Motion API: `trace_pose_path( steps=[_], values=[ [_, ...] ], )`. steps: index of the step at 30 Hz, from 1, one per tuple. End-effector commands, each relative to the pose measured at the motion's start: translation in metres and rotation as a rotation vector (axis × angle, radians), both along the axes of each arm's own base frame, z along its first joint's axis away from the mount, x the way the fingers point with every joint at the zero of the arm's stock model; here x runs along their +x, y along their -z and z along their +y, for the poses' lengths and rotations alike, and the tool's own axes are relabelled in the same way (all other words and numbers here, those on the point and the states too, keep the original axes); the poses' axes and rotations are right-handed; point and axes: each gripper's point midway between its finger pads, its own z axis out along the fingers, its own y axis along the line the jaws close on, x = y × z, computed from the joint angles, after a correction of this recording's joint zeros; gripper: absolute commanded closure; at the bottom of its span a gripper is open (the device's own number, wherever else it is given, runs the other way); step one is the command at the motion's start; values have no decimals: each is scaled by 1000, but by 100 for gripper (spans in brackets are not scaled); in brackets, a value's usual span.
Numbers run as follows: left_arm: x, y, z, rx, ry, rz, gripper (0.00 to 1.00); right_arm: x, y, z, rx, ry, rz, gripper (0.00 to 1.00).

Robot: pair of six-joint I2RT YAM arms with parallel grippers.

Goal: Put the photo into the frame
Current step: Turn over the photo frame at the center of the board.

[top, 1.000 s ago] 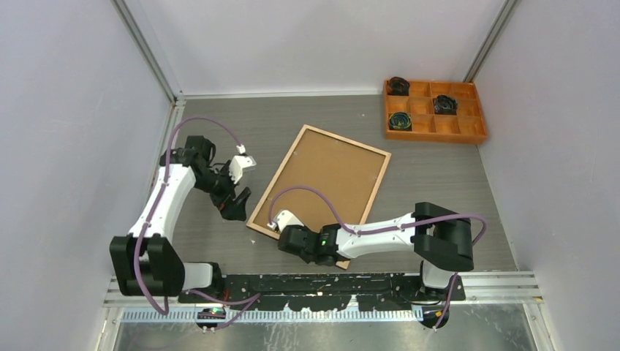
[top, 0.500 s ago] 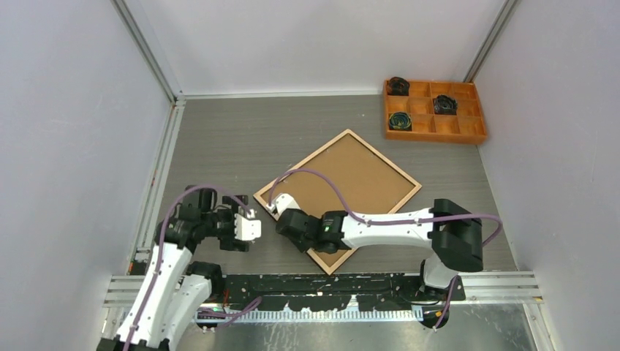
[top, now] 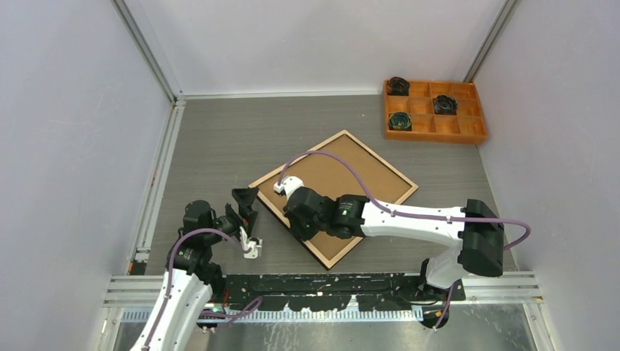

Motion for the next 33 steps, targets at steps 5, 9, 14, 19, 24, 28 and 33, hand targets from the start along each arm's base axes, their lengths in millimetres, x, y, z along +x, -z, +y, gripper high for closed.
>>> trace_pose_path(
  steps=[5,9,14,19,24,28,33],
  values=[
    [2,-42,-32,34,232,-271,4,-6,-73,32,217,-58,13,99],
    [0,-28,-35,107,288,-254,10,-6,-81,33,238,-55,16,99],
    [7,-35,-41,118,291,-272,24,-9,-85,31,237,-62,26,99],
    [12,-44,-44,125,289,-308,63,-9,-86,29,231,-56,25,99],
    [12,-51,-43,92,261,-283,91,0,-96,15,231,-17,-26,77],
    [13,-50,-36,96,215,-234,93,11,-112,-12,244,5,-119,34],
    [6,-45,-26,104,161,-117,95,9,-114,-70,228,-48,-304,6]
  ],
)
